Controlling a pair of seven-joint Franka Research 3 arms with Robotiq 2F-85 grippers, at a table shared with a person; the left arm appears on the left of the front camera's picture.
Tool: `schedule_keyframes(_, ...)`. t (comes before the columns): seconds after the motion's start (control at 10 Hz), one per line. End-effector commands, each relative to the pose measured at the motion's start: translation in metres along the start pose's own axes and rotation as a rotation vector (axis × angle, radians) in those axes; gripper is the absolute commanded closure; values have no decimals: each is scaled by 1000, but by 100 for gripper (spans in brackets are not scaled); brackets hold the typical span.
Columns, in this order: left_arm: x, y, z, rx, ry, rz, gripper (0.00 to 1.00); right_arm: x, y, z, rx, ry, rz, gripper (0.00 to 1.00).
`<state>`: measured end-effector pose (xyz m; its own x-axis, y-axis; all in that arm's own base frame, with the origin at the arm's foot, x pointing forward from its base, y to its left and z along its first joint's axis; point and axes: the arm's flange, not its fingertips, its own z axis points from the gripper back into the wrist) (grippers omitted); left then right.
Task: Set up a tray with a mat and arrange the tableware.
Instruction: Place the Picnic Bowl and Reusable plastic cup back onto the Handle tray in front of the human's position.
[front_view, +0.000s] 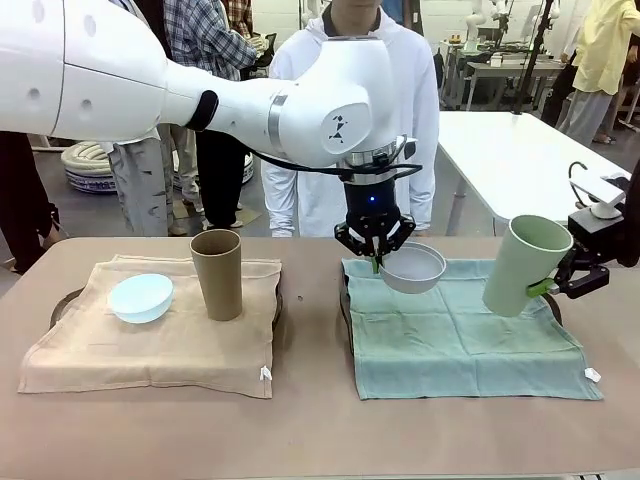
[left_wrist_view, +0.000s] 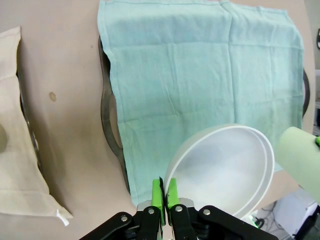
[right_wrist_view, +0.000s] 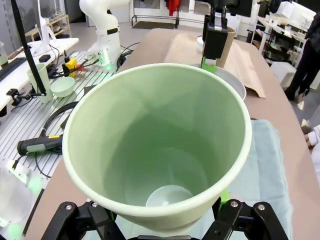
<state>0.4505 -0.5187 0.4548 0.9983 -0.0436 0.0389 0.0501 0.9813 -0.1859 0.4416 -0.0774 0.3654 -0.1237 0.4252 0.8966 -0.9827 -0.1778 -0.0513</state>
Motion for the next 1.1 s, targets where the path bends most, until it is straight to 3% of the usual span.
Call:
schedule_keyframes(0.0, -1, -2, 3, 19, -12, 9, 96, 5, 1, 0, 4, -7, 9, 15)
schedule_keyframes(0.1, 0, 0, 0, 0, 0, 0, 96, 0, 0, 0, 0, 0, 0, 15)
schedule_keyframes(0.2, 8, 1, -20, 108, -32, -3, 96, -18, -14, -12, 42, 22, -46, 15)
schedule_keyframes(0.4, 11, 3, -37, 163, -27, -32, 96, -26, -35, -22, 40, 39, -87, 15)
schedule_keyframes(1.0, 15, -9, -75, 83, -69, -147, 96, -63, -58, -43, -21, 16, -85, 15)
